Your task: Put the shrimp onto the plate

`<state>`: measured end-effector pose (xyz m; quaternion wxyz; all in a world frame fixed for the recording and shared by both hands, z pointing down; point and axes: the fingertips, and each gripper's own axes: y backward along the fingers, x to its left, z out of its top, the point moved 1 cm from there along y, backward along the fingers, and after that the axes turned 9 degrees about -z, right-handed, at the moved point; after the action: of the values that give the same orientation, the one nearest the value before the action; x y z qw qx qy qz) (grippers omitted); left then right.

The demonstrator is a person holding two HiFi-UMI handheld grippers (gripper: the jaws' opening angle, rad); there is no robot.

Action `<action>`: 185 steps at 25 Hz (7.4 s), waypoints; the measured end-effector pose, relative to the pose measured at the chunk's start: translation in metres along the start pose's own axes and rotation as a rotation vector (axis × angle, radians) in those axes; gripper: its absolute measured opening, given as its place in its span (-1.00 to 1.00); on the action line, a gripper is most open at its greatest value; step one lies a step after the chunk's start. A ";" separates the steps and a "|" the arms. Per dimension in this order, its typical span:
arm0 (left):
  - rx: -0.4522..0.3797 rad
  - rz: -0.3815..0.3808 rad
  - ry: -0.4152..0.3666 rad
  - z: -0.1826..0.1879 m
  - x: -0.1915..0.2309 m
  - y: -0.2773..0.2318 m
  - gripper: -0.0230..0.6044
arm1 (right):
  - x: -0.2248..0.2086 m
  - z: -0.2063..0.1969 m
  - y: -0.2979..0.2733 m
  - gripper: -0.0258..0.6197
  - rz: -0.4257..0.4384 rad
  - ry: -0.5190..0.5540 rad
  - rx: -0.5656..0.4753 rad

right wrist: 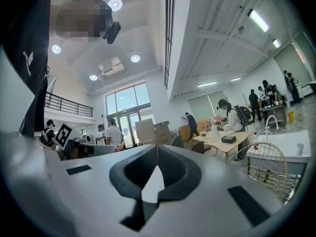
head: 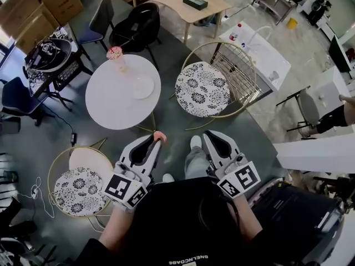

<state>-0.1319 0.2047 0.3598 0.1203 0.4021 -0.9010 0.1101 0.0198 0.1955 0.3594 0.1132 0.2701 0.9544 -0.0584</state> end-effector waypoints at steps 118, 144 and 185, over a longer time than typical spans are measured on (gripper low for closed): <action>0.473 0.485 0.401 -0.241 0.423 -0.111 -0.72 | -0.135 -0.008 -0.303 -0.86 0.154 0.168 0.308; 0.614 0.551 0.417 -0.272 0.436 -0.109 -0.72 | -0.148 -0.011 -0.301 -0.86 0.096 0.162 0.331; 0.382 0.369 0.243 -0.128 0.343 -0.184 -0.79 | -0.152 0.007 -0.266 -0.86 0.137 0.107 0.235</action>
<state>-0.1993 -0.1173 0.6049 0.1275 0.2305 -0.9009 0.3451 0.0066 -0.1072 0.4040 0.0335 0.3486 0.9250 -0.1472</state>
